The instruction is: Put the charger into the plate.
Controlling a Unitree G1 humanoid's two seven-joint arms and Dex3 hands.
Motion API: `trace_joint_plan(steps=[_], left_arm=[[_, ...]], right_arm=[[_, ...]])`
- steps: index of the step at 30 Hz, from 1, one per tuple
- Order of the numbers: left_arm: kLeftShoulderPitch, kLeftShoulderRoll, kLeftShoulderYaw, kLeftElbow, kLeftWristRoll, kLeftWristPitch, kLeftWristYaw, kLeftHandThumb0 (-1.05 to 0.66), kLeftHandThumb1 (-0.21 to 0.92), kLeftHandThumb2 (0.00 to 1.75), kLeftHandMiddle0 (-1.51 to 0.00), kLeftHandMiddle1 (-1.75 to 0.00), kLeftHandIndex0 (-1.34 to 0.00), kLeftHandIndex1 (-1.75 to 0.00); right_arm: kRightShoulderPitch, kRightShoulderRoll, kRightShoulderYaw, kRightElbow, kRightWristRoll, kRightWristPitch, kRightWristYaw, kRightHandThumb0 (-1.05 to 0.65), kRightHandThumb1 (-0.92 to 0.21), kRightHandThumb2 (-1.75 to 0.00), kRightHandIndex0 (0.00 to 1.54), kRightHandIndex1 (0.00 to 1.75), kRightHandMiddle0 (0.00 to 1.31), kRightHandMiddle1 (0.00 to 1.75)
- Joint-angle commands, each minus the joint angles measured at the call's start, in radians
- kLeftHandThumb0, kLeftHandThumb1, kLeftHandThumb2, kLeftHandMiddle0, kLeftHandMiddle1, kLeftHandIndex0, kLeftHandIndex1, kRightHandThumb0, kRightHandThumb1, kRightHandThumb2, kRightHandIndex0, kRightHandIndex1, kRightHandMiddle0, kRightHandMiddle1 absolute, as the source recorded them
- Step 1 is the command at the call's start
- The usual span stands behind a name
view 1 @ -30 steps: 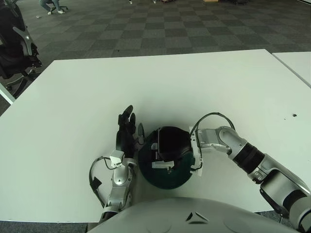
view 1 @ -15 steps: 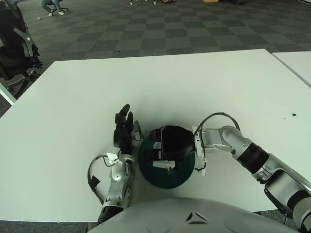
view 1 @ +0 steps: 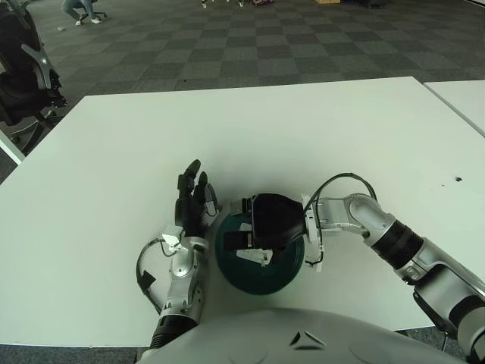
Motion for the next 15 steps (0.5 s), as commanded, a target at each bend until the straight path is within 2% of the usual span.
trace_joint_plan(steps=[1,3,7,10,11,15], left_arm=[[0.062,-0.117,0.018,0.106,-0.045,0.039,0.007,-0.72,0.92,0.94,-0.32,-0.01,0.00,-0.79],[0.062,-0.121,0.019,0.101,-0.057,0.047,0.006,-0.71,0.92,0.94,-0.32,-0.01,0.00,-0.79],[0.060,-0.129,0.018,0.100,-0.064,0.034,0.011,-0.69,0.92,0.94,-0.34,-0.02,0.00,-0.79],[0.061,-0.131,0.012,0.101,-0.033,0.004,0.034,-0.69,0.92,0.96,-0.35,-0.02,0.00,-0.80],[0.062,-0.131,0.009,0.100,-0.017,-0.007,0.045,-0.68,0.92,0.97,-0.36,-0.03,0.00,-0.79],[0.065,-0.128,0.003,0.100,0.011,-0.026,0.068,-0.67,0.92,1.01,-0.38,-0.03,0.00,-0.79]], right_arm=[[-0.037,-0.012,-0.028,-0.026,-0.015,0.008,-0.014,-1.00,-0.92,-0.88,0.31,1.74,0.12,1.30],[-0.040,-0.017,-0.034,-0.029,-0.011,0.003,-0.013,-1.01,-0.92,-0.91,0.29,1.69,0.10,1.25],[-0.060,-0.027,-0.046,-0.023,0.014,-0.019,-0.005,-1.03,-0.92,-0.93,0.26,1.45,0.05,1.07],[-0.071,-0.030,-0.053,-0.015,0.032,-0.027,0.008,-1.04,-0.92,-0.92,0.26,1.32,0.02,0.99],[-0.074,-0.031,-0.055,-0.012,0.037,-0.029,0.012,-1.04,-0.92,-0.91,0.26,1.22,0.01,0.93],[-0.085,-0.033,-0.063,-0.003,0.047,-0.036,0.013,-1.05,-0.92,-0.91,0.26,1.09,0.00,0.82]])
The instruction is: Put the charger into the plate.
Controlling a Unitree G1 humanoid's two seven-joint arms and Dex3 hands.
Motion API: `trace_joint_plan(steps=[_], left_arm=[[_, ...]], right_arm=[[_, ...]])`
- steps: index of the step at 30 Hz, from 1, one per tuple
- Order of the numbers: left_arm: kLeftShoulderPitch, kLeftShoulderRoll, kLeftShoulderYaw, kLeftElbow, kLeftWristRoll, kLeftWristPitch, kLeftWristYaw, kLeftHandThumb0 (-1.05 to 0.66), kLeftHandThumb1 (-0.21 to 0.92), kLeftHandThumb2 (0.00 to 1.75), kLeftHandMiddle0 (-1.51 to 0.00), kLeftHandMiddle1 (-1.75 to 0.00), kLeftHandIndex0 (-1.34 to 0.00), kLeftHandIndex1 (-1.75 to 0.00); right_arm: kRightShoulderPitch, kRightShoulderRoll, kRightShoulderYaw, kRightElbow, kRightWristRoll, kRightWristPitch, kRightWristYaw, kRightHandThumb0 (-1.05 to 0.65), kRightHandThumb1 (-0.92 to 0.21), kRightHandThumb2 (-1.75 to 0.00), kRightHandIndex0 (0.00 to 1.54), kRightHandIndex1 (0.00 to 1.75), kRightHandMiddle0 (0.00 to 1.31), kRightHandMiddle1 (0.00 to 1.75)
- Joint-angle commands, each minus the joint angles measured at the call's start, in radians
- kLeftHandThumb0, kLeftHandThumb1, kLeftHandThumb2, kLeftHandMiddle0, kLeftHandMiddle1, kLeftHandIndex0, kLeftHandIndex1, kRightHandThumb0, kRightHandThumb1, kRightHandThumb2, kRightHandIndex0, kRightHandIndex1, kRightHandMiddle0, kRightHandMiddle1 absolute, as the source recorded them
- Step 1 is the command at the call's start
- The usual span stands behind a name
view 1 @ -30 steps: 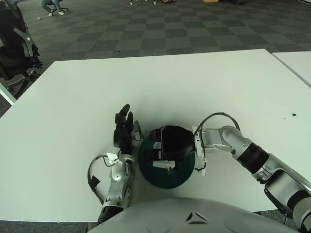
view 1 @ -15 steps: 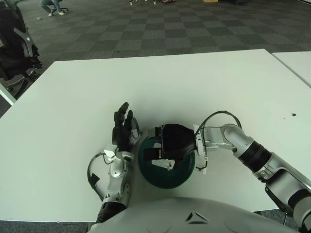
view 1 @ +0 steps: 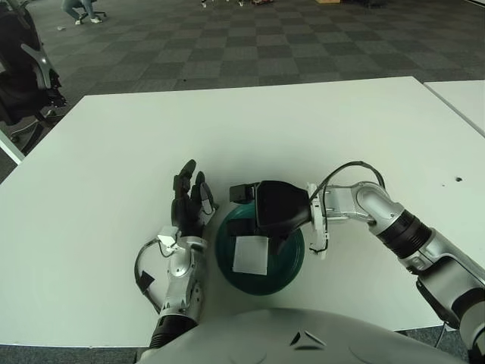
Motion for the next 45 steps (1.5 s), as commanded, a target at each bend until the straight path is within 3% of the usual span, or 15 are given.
trace_joint_plan(steps=[1,3,8,14,22,24,27,29,33,37,40,45], left_arm=[[0.065,-0.129,0.002,0.102,0.008,-0.016,0.030,-0.67,0.92,1.01,-0.38,-0.03,0.00,-0.79],[0.067,-0.136,0.000,0.100,0.007,-0.023,0.036,-0.66,0.92,1.02,-0.38,-0.03,0.00,-0.79],[0.067,-0.169,0.002,0.102,-0.033,-0.045,0.038,-0.65,0.92,1.05,-0.37,-0.02,0.00,-0.76],[0.059,-0.198,0.016,0.106,-0.080,-0.059,0.049,-0.64,0.92,1.03,-0.35,-0.01,0.00,-0.73],[0.058,-0.190,0.001,0.131,-0.036,-0.149,0.057,-0.66,0.92,0.96,-0.37,-0.01,0.00,-0.74],[0.100,-0.168,-0.022,0.086,-0.014,-0.165,0.047,-0.67,0.92,0.95,-0.38,-0.02,0.00,-0.74],[0.118,-0.080,-0.018,0.077,-0.017,-0.141,-0.013,-0.70,0.92,0.93,-0.39,-0.02,0.00,-0.75],[0.090,-0.045,-0.009,0.107,-0.029,-0.079,-0.036,-0.73,0.92,0.91,-0.38,-0.01,0.00,-0.75],[0.091,-0.031,-0.009,0.102,-0.006,-0.046,-0.030,-0.75,0.92,0.89,-0.34,0.00,0.00,-0.76],[0.081,-0.013,-0.002,0.133,0.037,-0.049,-0.019,-0.77,0.92,0.90,-0.31,0.00,0.00,-0.76],[0.083,-0.007,0.000,0.133,0.047,-0.048,-0.022,-0.77,0.92,0.91,-0.30,0.00,0.00,-0.75],[0.096,0.001,-0.003,0.121,0.080,-0.058,-0.024,-0.78,0.92,0.92,-0.29,0.00,0.00,-0.73]], right_arm=[[-0.036,-0.010,-0.024,0.013,0.021,-0.009,0.000,-1.05,-0.92,-0.91,0.26,1.06,0.00,0.79],[-0.043,-0.011,-0.034,0.024,0.016,-0.013,-0.024,-1.05,-0.92,-0.92,0.26,1.00,0.00,0.76],[-0.045,-0.017,-0.065,0.042,0.010,-0.017,-0.084,-1.05,-0.92,-0.98,0.34,0.43,0.00,0.54],[-0.047,-0.011,-0.072,0.101,0.125,-0.035,-0.034,-1.04,-0.92,-1.03,0.37,0.16,0.00,0.42],[-0.045,0.031,-0.077,0.271,0.320,-0.068,-0.007,-1.02,-0.92,-1.03,0.34,0.05,0.00,0.39],[-0.049,0.047,-0.088,0.334,0.402,-0.078,-0.003,-1.02,-0.92,-1.01,0.34,0.04,0.00,0.42],[-0.081,0.043,-0.114,0.456,0.633,-0.093,0.063,-1.01,-0.92,-0.97,0.33,0.03,0.00,0.46],[-0.061,0.041,-0.132,0.463,0.813,-0.049,0.130,-0.99,-0.92,-0.93,0.31,0.02,0.00,0.47],[-0.037,0.057,-0.144,0.444,0.982,0.017,0.213,-0.97,-0.92,-0.88,0.27,0.00,0.00,0.47],[-0.033,0.187,-0.216,0.698,1.148,0.067,0.324,-0.97,-0.92,-0.84,0.24,0.00,0.00,0.36],[0.009,0.194,-0.243,0.655,1.225,0.083,0.335,-0.98,-0.92,-0.82,0.23,0.00,0.00,0.28],[0.171,0.203,-0.288,0.519,1.322,0.153,0.313,-0.99,-0.92,-0.82,0.18,0.00,0.00,0.18]])
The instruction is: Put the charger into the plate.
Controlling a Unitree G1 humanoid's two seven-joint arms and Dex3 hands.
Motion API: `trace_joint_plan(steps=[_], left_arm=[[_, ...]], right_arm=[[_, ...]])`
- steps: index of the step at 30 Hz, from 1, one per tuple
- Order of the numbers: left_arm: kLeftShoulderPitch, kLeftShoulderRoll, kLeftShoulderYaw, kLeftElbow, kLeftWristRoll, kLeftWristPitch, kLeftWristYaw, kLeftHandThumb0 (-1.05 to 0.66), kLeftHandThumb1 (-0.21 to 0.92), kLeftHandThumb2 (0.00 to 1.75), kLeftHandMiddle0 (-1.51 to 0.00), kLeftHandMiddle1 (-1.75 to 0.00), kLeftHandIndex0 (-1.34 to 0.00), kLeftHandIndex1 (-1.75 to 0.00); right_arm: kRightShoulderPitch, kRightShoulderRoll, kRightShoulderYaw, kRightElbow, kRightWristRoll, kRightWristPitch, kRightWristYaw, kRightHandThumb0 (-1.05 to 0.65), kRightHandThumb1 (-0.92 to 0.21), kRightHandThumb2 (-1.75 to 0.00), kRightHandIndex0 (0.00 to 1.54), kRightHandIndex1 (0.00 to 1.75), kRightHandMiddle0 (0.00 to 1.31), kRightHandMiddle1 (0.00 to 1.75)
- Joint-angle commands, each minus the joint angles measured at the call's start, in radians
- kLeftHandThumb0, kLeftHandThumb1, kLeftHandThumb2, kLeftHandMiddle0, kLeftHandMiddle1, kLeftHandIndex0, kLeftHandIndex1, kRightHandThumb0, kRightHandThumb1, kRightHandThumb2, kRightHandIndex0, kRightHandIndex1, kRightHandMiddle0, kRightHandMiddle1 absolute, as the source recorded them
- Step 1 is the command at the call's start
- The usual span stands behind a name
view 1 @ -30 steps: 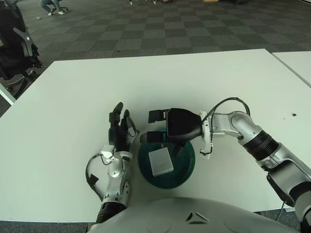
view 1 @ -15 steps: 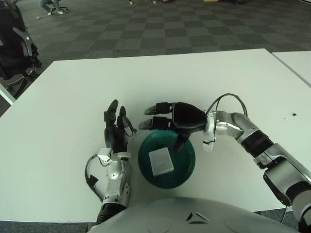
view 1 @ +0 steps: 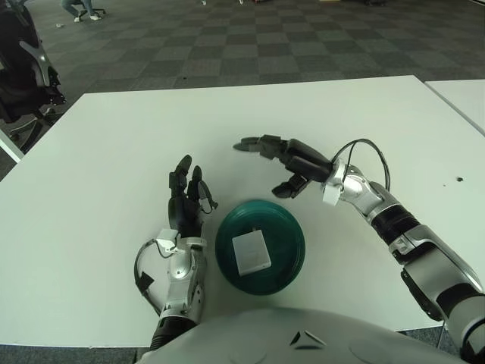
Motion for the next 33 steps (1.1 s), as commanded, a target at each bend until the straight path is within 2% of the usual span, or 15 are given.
trace_joint_plan(steps=[1,11,16,21,27,33], left_arm=[[0.090,-0.003,0.012,0.141,0.050,0.017,-0.017,-0.78,0.92,0.92,-0.29,0.00,0.00,-0.73],[0.110,0.002,0.030,0.113,0.089,0.016,-0.040,-0.80,0.92,0.94,-0.30,0.00,0.00,-0.76],[0.121,0.000,0.038,0.092,0.093,0.023,-0.053,-0.79,0.92,0.92,-0.31,-0.01,0.00,-0.81],[0.131,-0.001,0.042,0.069,0.087,0.037,-0.065,-0.78,0.92,0.92,-0.32,-0.01,0.00,-0.83],[0.146,-0.008,0.047,0.047,0.073,0.053,-0.083,-0.78,0.92,0.91,-0.34,-0.02,-0.01,-0.85],[0.159,-0.006,0.046,0.023,0.071,0.065,-0.108,-0.78,0.92,0.93,-0.33,-0.01,0.00,-0.81]], right_arm=[[0.158,0.080,-0.126,-0.018,0.264,0.137,0.031,-0.99,-0.92,-0.82,0.17,0.00,0.00,0.18],[0.285,0.190,-0.262,-0.122,0.272,0.321,-0.043,-0.99,-0.92,-0.87,0.08,0.00,0.00,0.25],[0.342,0.251,-0.316,-0.175,0.268,0.385,-0.078,-0.97,-0.92,-0.85,0.05,0.00,0.00,0.32],[0.433,0.306,-0.350,-0.204,0.230,0.402,-0.131,-0.94,-0.92,-0.84,0.04,0.00,0.00,0.38],[0.472,0.378,-0.387,-0.203,0.207,0.424,-0.185,-0.89,-0.92,-0.84,0.08,0.02,0.00,0.49],[0.494,0.431,-0.424,-0.177,0.238,0.447,-0.181,-0.84,-0.92,-0.82,0.13,0.02,0.00,0.59]])
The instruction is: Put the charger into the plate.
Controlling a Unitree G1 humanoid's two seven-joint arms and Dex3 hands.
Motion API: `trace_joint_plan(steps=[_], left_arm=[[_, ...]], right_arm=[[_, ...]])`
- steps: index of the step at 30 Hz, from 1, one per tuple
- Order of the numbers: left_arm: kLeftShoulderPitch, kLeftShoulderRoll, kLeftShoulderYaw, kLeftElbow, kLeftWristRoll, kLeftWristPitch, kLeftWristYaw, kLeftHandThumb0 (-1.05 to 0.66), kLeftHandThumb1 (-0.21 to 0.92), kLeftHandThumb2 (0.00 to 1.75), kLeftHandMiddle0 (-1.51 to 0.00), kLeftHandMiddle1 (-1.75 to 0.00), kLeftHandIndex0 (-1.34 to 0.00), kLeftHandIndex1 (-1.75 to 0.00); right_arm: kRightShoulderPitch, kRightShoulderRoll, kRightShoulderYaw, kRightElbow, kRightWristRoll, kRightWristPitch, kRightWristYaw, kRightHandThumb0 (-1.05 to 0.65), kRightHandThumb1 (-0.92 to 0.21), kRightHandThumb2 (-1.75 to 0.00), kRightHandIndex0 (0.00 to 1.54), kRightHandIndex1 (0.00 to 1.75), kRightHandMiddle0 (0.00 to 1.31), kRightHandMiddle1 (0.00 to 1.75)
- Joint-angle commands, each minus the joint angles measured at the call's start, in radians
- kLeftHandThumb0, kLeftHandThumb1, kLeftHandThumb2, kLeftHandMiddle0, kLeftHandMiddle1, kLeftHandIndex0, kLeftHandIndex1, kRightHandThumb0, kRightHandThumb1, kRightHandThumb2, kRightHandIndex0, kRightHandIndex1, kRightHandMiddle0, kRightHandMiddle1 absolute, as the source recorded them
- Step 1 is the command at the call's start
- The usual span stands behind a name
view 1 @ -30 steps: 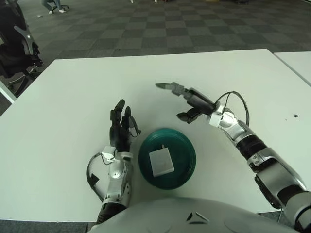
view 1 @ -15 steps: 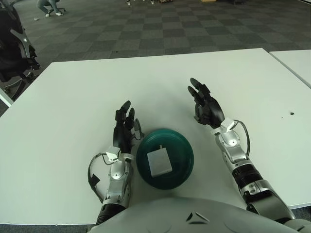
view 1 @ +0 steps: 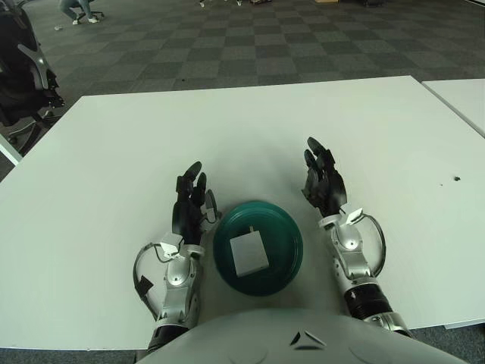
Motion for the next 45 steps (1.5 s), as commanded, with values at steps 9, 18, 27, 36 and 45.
trace_joint_plan(steps=[9,18,27,36,45], left_arm=[[0.132,0.001,0.003,-0.010,-0.006,0.043,-0.041,-0.80,0.92,0.96,-0.28,0.00,0.00,-0.70],[0.185,0.005,-0.032,-0.111,0.035,0.080,-0.043,-0.82,0.92,0.98,-0.22,0.00,0.00,-0.59],[0.203,0.010,-0.049,-0.171,0.100,0.104,-0.022,-0.85,0.92,1.02,-0.18,0.00,0.00,-0.47],[0.173,0.009,-0.030,-0.153,0.114,0.152,-0.003,-0.86,0.92,1.03,-0.18,-0.01,0.00,-0.46],[0.160,0.005,-0.019,-0.128,0.119,0.172,0.007,-0.83,0.92,1.02,-0.18,0.00,0.00,-0.43]], right_arm=[[0.076,0.074,-0.034,-0.009,0.012,0.030,0.012,-0.82,-0.92,-0.80,0.07,0.01,0.00,0.54],[0.110,0.048,-0.033,0.046,-0.085,0.064,-0.003,-0.83,-0.92,-0.85,0.00,0.00,0.00,0.30],[0.002,0.026,-0.110,0.302,-0.042,0.077,0.049,-0.87,-0.92,-0.86,0.00,0.00,0.00,0.22],[-0.032,0.030,-0.120,0.360,-0.047,0.109,0.078,-0.94,-0.92,-0.89,0.00,0.00,0.00,0.20],[-0.015,0.003,-0.129,0.390,-0.075,0.111,0.085,-0.99,-0.92,-0.94,0.03,0.01,0.00,0.27]])
